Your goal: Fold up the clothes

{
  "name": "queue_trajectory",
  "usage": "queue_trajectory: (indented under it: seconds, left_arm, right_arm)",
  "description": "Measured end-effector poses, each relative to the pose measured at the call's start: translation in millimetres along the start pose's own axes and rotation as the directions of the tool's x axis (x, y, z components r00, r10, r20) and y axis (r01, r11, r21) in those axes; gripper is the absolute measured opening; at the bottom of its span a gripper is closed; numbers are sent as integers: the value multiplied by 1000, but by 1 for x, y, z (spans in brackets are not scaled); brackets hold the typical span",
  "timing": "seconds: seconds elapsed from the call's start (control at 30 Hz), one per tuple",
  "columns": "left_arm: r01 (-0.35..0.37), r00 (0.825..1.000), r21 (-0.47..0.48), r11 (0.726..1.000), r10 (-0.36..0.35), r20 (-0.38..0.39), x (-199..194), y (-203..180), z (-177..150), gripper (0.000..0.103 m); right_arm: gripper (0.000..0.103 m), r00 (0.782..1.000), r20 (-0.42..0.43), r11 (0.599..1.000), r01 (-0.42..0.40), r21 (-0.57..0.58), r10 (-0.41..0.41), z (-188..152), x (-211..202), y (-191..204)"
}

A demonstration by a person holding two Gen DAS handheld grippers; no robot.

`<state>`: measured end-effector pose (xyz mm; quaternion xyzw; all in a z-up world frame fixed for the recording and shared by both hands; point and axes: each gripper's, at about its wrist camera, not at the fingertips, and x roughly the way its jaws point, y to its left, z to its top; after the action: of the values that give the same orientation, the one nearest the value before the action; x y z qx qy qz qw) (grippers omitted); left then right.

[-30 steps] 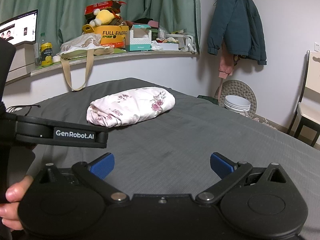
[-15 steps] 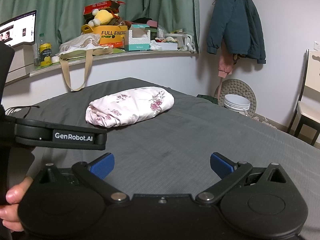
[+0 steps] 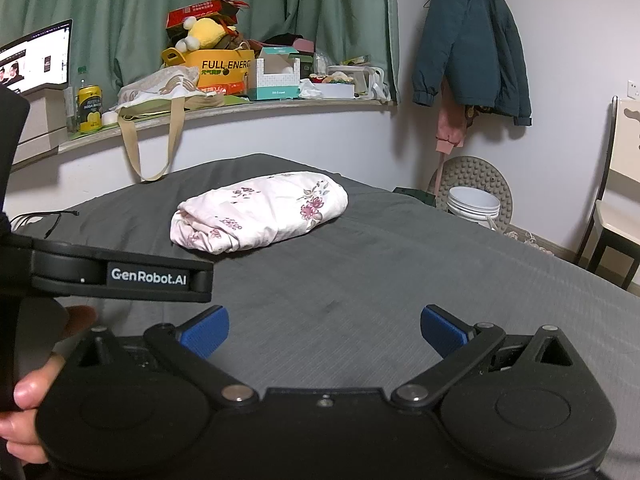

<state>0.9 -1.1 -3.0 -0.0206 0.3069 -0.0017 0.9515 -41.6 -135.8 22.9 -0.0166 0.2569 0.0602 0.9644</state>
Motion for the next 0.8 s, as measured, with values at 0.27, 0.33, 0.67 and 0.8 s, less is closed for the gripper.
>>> queue_trajectory:
  seconds: [0.27, 0.33, 0.67, 0.8]
  left_arm:
    - [-2, 1000, -5, 1000, 2, -4, 0, 0, 0, 103]
    - [-3, 1000, -5, 1000, 3, -4, 0, 1, 0, 103]
    - [-50, 999, 5, 999, 50, -5, 1, 2, 2, 103]
    - [-30, 1000, 14, 999, 30, 4, -7, 4, 9, 103]
  right_arm:
    - [103, 1000, 1, 1000, -1, -2, 1, 1, 0, 1]
    - [103, 1000, 1, 1000, -2, -3, 2, 1, 0, 1]
    - [103, 1000, -1, 1000, -5, -9, 5, 1, 1, 2]
    - [103, 1000, 4, 1000, -4, -15, 4, 1, -1, 3]
